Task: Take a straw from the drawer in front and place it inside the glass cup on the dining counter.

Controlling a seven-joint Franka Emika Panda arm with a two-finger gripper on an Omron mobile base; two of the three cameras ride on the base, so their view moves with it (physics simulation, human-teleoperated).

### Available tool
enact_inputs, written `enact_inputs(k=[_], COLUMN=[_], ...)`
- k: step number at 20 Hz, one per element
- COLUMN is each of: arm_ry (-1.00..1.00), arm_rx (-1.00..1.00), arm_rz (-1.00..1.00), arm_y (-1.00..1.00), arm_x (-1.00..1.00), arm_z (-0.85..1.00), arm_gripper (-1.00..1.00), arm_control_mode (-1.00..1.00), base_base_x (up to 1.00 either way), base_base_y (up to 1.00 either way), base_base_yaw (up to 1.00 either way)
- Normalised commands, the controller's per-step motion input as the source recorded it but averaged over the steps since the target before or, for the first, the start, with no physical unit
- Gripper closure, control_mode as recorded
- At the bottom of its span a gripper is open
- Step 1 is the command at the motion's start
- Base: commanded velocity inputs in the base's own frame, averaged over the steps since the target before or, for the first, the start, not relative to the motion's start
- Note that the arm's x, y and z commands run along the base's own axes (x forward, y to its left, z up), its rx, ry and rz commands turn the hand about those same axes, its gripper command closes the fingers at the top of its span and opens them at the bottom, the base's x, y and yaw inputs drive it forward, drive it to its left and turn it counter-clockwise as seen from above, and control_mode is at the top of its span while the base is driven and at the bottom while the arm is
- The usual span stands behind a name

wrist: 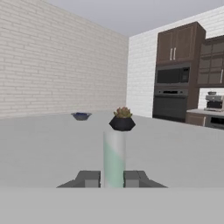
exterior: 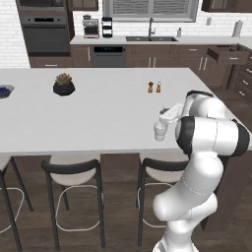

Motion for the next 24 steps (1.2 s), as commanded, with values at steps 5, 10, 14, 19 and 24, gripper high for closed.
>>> enact_inputs(k=[5, 10, 14, 19, 24], arm_ry=[0.00, 0.00, 0.00, 0.00, 0.00], arm_rx=[0.00, 0.00, 0.00, 0.00, 0.00], arm_rz=[0.00, 0.00, 0.00, 0.00, 0.00], arm_y=[0.00, 0.00, -0.04, -0.07, -0.14], arm_x=[0.00, 0.19, 0.47, 0.42, 0.14], arm_z=[0.28, 0.06, 0.00, -0.06, -0.21], arm_gripper=[1.00, 1.00, 1.00, 1.00, 1.00], arm_control_mode=[-1.00, -1.00, -1.00, -1.00, -1.00], base_base_x=[0.00, 0.00, 0.00, 0.00, 0.00], base_base_y=[0.00, 0.00, 0.00, 0.00, 0.00], base_base_yaw=[0.00, 0.00, 0.00, 0.00, 0.00])
